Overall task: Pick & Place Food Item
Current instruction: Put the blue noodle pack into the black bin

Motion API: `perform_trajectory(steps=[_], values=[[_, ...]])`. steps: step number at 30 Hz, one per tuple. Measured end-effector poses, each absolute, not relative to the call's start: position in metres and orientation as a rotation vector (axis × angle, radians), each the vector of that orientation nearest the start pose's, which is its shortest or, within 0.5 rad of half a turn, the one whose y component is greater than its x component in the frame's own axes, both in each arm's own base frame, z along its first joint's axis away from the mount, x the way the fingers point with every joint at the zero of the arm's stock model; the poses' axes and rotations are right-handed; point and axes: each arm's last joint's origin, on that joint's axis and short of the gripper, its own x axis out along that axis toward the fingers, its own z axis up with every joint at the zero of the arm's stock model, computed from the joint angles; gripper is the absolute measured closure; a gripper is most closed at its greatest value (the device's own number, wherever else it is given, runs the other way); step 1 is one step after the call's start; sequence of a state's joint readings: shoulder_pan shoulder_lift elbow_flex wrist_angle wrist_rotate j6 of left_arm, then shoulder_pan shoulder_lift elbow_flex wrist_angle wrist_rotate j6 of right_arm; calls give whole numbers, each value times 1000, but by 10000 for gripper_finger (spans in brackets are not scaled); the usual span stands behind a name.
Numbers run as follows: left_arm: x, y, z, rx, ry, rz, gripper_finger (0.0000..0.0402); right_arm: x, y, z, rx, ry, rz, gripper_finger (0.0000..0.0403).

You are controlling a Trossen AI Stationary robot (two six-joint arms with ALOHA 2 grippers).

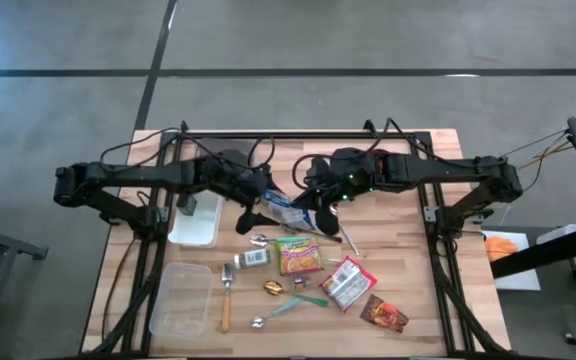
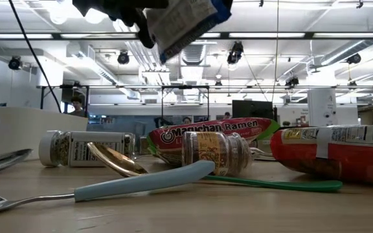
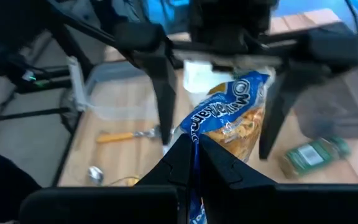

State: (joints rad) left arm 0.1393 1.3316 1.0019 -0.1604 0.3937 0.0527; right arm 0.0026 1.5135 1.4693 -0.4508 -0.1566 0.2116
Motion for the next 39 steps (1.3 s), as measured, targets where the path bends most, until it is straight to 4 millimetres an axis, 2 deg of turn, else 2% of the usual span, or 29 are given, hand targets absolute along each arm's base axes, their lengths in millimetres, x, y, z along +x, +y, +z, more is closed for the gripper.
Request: perform_trajectory(steps=[7,10,21,24,33,36,39], values=[[294,27,297,-69,415,-311,16,338,8,373,255,486,112,392],[294,26,297,-75,411,-336,36,339,8,374,255,468,115,392],[293,24,297,-99,409,-387,220,341,8,378,258,425,127,392],[293,24,297,-107,409,-394,255,341,9,378,258,425,129,392],[288,23,303,-144,403,-387,270,341,12,378,275,424,148,385],[285,23,306,-156,401,-383,271,340,12,378,328,435,153,354],[282,23,307,-192,415,-376,271,340,13,378,370,440,158,301]])
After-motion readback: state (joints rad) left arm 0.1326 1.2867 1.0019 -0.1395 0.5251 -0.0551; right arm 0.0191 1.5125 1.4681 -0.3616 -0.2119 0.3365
